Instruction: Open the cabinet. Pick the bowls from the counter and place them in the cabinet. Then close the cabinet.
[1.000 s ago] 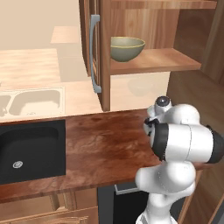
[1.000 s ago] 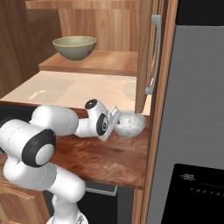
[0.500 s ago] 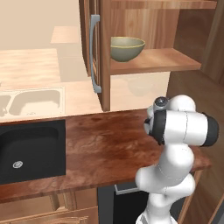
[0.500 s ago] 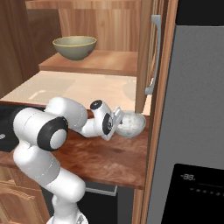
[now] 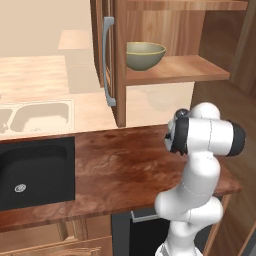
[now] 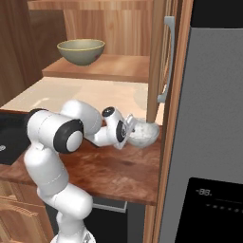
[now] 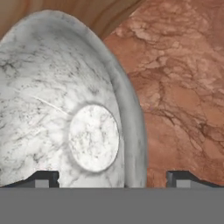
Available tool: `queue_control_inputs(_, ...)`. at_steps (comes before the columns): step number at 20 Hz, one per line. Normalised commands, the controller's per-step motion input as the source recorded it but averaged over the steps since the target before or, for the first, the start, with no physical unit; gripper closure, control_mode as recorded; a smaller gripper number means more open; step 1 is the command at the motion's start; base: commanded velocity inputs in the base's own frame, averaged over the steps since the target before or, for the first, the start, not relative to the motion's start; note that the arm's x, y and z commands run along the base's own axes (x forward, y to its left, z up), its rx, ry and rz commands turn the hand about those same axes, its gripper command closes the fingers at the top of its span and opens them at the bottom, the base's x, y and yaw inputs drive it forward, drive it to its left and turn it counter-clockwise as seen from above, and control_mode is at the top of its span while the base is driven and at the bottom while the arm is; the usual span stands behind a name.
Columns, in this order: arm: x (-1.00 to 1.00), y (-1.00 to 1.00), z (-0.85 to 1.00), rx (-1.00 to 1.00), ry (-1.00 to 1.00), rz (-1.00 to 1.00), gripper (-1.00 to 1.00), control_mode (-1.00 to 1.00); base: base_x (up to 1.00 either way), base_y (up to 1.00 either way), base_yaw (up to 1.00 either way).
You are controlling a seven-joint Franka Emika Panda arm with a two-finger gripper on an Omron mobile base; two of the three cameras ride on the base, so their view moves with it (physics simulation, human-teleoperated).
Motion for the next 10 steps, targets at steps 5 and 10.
queue_control_inputs(5,0.16,-0.04,-0.15,0.00,0.00,0.00,1.00,-1.00,0.00,0.00,0.00)
queue_control_inputs(10,0.06,-0.11,-0.12,0.00,0.00,0.00,1.00,-1.00,0.00,0.00,0.00)
